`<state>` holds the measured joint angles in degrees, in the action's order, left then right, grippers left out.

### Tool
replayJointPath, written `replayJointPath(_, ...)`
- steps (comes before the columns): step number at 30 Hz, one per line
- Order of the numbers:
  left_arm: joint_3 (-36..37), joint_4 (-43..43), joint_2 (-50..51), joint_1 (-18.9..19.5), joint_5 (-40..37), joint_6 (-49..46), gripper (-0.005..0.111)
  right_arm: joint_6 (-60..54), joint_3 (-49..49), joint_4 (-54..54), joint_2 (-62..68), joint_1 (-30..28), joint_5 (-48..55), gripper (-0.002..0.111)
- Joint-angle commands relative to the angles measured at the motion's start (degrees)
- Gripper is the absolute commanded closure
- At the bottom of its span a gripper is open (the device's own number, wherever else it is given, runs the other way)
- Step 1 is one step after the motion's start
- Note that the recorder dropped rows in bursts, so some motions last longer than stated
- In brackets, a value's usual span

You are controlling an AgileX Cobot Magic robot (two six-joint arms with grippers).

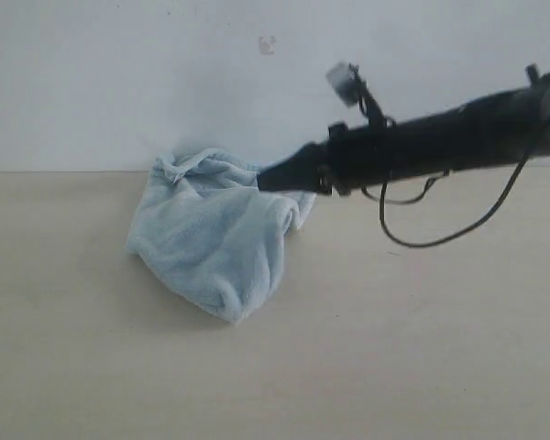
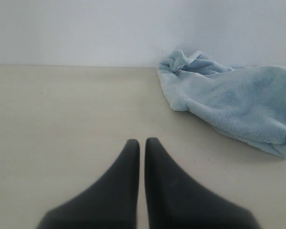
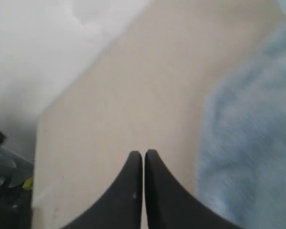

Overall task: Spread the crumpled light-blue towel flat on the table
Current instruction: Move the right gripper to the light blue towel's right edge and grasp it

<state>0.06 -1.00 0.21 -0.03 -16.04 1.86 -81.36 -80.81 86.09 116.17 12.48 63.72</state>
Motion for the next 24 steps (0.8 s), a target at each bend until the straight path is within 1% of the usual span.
replayJointPath(1,-0.06,0.01,-0.21,-0.56,0.09,-0.02,0.103,0.22,-1.06,-1.03,-11.66,0.05,6.24,0.107)
replayJointPath(4,-0.06,0.01,-0.21,-0.56,0.09,-0.02,0.103,2.33,-1.06,-9.92,-17.55,0.05,5.87,0.107)
replayJointPath(7,-0.06,0.01,-0.21,-0.56,0.09,-0.02,0.103,6.06,-0.7,-24.76,-20.11,0.05,5.62,0.107)
replayJointPath(8,-0.06,0.01,-0.21,-0.56,0.09,-0.02,0.103,9.25,0.35,-30.3,-20.11,0.05,3.87,0.107)
replayJointPath(9,-0.06,0.01,-0.21,-0.56,0.09,-0.02,0.103,11.55,1.56,-33.19,-19.98,0.05,1.36,0.107)
replayJointPath(10,-0.06,0.01,-0.21,-0.56,0.09,-0.02,0.103,14.02,3.16,-35.24,-19.6,0.05,-3.39,0.107)
replayJointPath(12,-0.06,0.01,-0.21,-0.56,0.09,-0.02,0.103,21.27,8.46,-35.2,-18.33,0.05,-15.91,0.107)
replayJointPath(13,-0.06,0.01,-0.21,-0.56,0.09,-0.02,0.103,23.98,11.15,-34.22,-17.53,0.05,-19.95,0.107)
replayJointPath(14,-0.06,0.01,-0.21,-0.56,0.09,-0.02,0.103,23.89,13.48,-32.47,-16.11,0.05,-24.03,0.107)
replayJointPath(16,-0.06,0.01,-0.21,-0.56,0.09,-0.02,0.103,19.8,16.14,-28.74,-13.71,0.05,-26.95,0.105)
replayJointPath(18,-0.06,0.01,-0.21,-0.56,0.09,-0.02,0.103,16.12,16.41,-23.53,-10.27,0.05,-27.17,0.093)
replayJointPath(20,-0.06,0.01,-0.21,-0.56,0.09,-0.02,0.103,13.21,15.65,-16.79,-7.27,0.05,-26.89,0.072)
replayJointPath(22,-0.06,0.01,-0.21,-0.56,0.09,-0.02,0.103,10.11,14.79,-11.43,-4.57,0.05,-27.33,0.048)
replayJointPath(23,-0.06,0.01,-0.21,-0.56,0.09,-0.02,0.103,8.65,14.27,-8.87,-3.37,0.05,-28.07,0.038)
replayJointPath(24,-0.06,0.01,-0.21,-0.56,0.09,-0.02,0.103,7.56,13.85,-7.08,-2.39,0.05,-28.76,0.034)
